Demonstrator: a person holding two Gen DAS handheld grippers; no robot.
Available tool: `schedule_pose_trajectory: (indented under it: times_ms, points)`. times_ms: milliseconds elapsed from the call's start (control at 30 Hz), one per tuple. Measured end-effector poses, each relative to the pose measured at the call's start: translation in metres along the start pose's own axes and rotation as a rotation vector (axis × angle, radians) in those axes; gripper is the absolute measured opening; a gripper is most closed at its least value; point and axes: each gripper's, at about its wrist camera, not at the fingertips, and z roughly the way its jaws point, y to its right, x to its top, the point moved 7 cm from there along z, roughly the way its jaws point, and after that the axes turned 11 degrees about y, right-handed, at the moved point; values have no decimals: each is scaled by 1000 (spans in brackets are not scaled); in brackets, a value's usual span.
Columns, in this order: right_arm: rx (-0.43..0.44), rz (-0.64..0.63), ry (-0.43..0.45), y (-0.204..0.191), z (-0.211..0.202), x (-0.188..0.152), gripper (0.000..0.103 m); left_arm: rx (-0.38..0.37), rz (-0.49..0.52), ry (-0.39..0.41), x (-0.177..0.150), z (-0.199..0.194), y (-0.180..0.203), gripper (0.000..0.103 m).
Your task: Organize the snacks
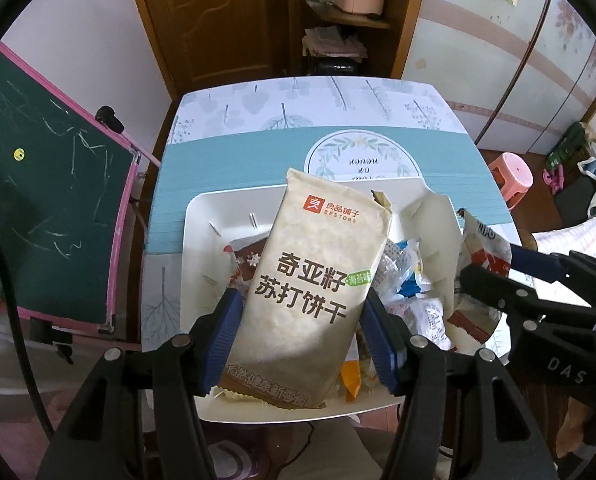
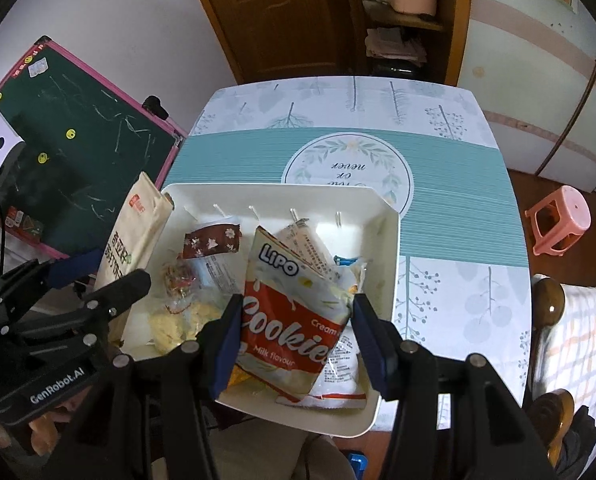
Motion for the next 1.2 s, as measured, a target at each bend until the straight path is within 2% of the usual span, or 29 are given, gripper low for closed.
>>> schedule_pose_trajectory:
  times_ms: [467,500,533,600,633,767,1200]
  points:
    - [-37,-44,9,-10,4,4,55,-20,-23,-22,-4,11,-6,60]
    - [-36,-45,11,-11,4,5,55,-38,-29,-25,-4,12,-5,68]
    - [-33,-44,12,-11,4,5,56,-44,-33,-24,-3,12,-6,80]
    - [-41,-38,15,-10,5,6,59,-50,-43,-9,-1,11,-7,93]
    - [-57,-36,18,-8,5,7,59,-58,-46,-8,-1,12,-7,96]
    - [-66,-6,16,-1,6,7,63,-80,-49,-18,-1,15,-4,96]
    - [-107,34,54,9,2,5,69,-69,-40,-21,-5,15,-1,96]
